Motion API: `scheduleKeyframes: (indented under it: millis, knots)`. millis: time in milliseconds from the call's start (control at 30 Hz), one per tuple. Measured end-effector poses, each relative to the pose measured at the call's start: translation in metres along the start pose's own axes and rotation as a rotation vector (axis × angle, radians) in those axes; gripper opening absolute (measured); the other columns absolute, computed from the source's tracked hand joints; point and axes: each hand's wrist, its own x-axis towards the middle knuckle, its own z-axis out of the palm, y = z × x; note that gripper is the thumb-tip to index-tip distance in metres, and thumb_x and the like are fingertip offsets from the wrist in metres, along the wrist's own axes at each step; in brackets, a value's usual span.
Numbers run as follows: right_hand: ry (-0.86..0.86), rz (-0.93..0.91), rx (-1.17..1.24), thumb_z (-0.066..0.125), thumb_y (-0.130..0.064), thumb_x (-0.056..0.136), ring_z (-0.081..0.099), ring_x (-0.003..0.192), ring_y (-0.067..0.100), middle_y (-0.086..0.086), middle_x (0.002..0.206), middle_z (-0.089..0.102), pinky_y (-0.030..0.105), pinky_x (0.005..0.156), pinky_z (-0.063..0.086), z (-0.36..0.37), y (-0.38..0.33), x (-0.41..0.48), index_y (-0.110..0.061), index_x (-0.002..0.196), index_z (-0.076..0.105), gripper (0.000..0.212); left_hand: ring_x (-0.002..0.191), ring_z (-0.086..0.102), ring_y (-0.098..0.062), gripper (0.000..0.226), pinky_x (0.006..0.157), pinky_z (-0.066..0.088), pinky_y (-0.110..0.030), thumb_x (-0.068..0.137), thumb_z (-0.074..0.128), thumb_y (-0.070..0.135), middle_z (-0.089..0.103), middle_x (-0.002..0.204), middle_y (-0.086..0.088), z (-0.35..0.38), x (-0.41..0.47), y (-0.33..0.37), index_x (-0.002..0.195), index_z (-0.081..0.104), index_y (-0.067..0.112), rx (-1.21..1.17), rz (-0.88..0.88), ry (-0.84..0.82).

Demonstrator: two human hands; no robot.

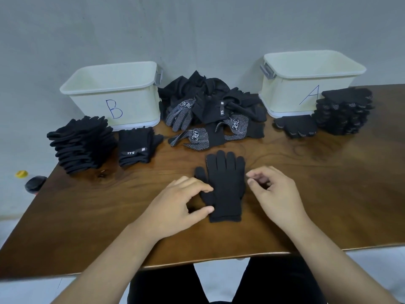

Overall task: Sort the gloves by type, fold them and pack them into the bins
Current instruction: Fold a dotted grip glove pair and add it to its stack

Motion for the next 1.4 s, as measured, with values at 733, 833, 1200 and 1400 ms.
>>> scheduleKeyframes:
  millis: [733, 833, 1200, 1400]
  knots:
    - [-0.055, 0.124, -0.265, 0.068, -0.043, 0.098, 0.064, 0.087, 0.008, -0.019, 0.091, 0.066, 0.032, 0.071, 0.052, 0.013, -0.003, 0.073, -0.041, 0.103, 0.069, 0.006, 0.125, 0.049, -0.002, 0.028, 0.105, 0.045, -0.032, 0.098, 0.063, 0.052, 0.055, 0.128, 0.030, 0.006, 0.001, -0.011, 0.121, 0.073, 0.040, -0.007, 0.082, 0.007]
    - [0.004, -0.010, -0.216, 0.065, -0.035, 0.102, 0.060, 0.092, 0.007, -0.019, 0.102, 0.061, 0.035, 0.074, 0.055, 0.015, -0.001, 0.059, -0.038, 0.117, 0.068, 0.016, 0.124, 0.054, -0.007, 0.020, 0.093, 0.048, -0.022, 0.102, 0.066, 0.044, 0.060, 0.123, 0.028, 0.000, 0.003, -0.008, 0.119, 0.074, 0.039, -0.117, 0.030, 0.006]
    - [-0.263, -0.243, -0.536, 0.033, -0.077, 0.099, 0.038, 0.148, 0.010, -0.017, 0.158, 0.045, 0.041, 0.118, 0.035, 0.016, -0.008, 0.024, -0.037, 0.150, 0.053, 0.068, 0.105, 0.057, -0.009, 0.022, 0.098, 0.050, -0.045, 0.095, 0.067, 0.055, 0.058, 0.100, 0.017, 0.003, 0.111, -0.019, 0.106, 0.073, 0.036, -0.027, -0.395, 0.160]
    - [-0.273, -0.237, -0.521, 0.033, -0.079, 0.098, 0.032, 0.151, 0.007, -0.021, 0.161, 0.040, 0.039, 0.122, 0.030, 0.015, -0.006, 0.023, -0.039, 0.153, 0.049, 0.070, 0.089, 0.059, -0.002, 0.009, 0.087, 0.056, -0.040, 0.092, 0.077, 0.033, 0.061, 0.095, 0.016, 0.003, 0.116, -0.026, 0.087, 0.069, 0.034, -0.083, -0.404, 0.223]
